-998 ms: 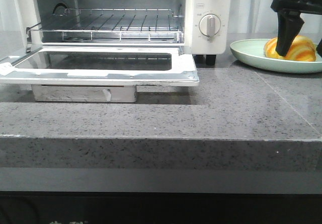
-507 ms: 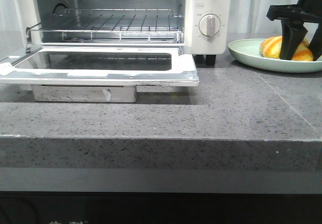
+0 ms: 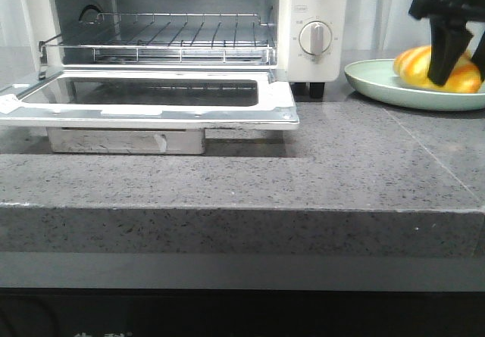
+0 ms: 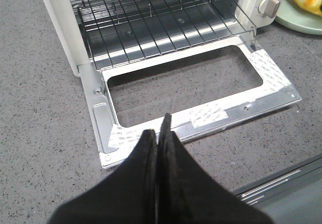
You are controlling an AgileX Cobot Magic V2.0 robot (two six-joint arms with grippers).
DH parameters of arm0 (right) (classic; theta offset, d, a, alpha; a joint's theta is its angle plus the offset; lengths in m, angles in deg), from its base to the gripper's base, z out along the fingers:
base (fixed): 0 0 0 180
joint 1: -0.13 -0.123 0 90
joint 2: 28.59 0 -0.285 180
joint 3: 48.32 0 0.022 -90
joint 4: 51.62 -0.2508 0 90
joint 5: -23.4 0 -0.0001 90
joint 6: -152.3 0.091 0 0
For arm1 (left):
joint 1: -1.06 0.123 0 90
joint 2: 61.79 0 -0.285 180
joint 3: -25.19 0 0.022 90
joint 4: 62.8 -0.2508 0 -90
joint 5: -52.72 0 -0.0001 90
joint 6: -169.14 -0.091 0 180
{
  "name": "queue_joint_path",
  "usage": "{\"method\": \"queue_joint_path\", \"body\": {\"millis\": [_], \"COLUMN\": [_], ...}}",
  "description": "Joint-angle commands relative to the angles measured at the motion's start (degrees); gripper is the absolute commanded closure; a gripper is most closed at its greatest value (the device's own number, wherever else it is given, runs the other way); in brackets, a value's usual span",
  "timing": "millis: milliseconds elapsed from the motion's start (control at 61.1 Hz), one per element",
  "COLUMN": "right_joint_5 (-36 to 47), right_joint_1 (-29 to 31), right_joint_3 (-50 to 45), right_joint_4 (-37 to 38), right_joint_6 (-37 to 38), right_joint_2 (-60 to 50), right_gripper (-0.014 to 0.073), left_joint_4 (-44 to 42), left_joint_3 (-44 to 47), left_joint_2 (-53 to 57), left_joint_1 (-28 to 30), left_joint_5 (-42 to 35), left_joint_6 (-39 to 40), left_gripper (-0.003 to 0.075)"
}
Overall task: Put bread in oven
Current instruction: 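Lower the open right gripper over the croissant on the green plate, then close the right gripper on the croissant and lift it, then carry the croissant with the right gripper into the oven above the rack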
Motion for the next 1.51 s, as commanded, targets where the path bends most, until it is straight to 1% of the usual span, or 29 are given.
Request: {"method": "queue_joint_path", "body": {"millis": [0, 82, 164, 311, 425, 589, 720, 867, 949, 1031, 1309, 1489], "right_joint_5": [1.12, 1.05, 1.74, 6.17, 6.54, 6.22, 3.96, 3.13, 4.43, 5.92, 6.19, 6.31], "right_joint_1": [0.18, 0.18, 0.18, 0.18, -0.44, -4.86, -10.26, -18.97, -24.49, -28.28, -33.06, -36.02], "right_joint_3": [1.80, 0.90, -2.08, -11.91, -18.07, -23.73, -24.34, -24.34, -24.34, -23.32, -13.42, -5.52], "right_joint_4": [0.21, 0.21, 0.15, -0.43, -0.91, -2.10, -3.36, -3.95, -4.52, -4.68, -3.80, 2.79], "right_joint_6": [-0.96, -0.96, -0.96, -0.98, -2.21, -3.88, -3.90, -3.90, -3.90, -3.19, 3.15, 11.43], "right_joint_2": [-6.34, -8.87, -12.57, -21.79, -28.53, -36.04, -38.19, -38.08, -36.90, -34.59, -23.45, -16.37], "right_gripper": [0.0496, 0.0496, 0.0496, 0.0496, 0.0496, 0.0496, 0.0496, 0.0496, 0.0496, 0.0496, 0.0496, 0.0496], "left_joint_4": [-0.56, -0.56, -0.56, -0.56, -0.56, -0.56, -0.56, -0.56, -0.56, -0.56, -0.56, -0.56], "left_joint_3": [-1.54, -1.54, -1.54, -1.54, -1.54, -1.54, -1.54, -1.54, -1.54, -1.54, -1.54, -1.54], "left_joint_2": [0.23, 0.23, 0.23, 0.23, 0.23, 0.23, 0.23, 0.23, 0.23, 0.23, 0.23, 0.12], "left_joint_1": [-0.16, -0.16, -0.16, -0.16, -0.16, -0.16, -0.16, -0.16, -0.16, -0.16, -0.16, -0.16], "left_joint_5": [-3.52, -3.77, -3.86, -4.00, -4.47, -4.59, -4.59, -4.59, -4.59, -4.59, -4.59, -4.59], "left_joint_6": [0.66, 0.66, 0.66, 0.66, 0.66, 0.66, 0.66, 0.66, 0.66, 0.66, 0.66, 0.66], "left_gripper": [0.0741, 0.0741, 0.0741, 0.0741, 0.0741, 0.0741, 0.0741, 0.0741, 0.0741, 0.0741, 0.0741, 0.0741]}}
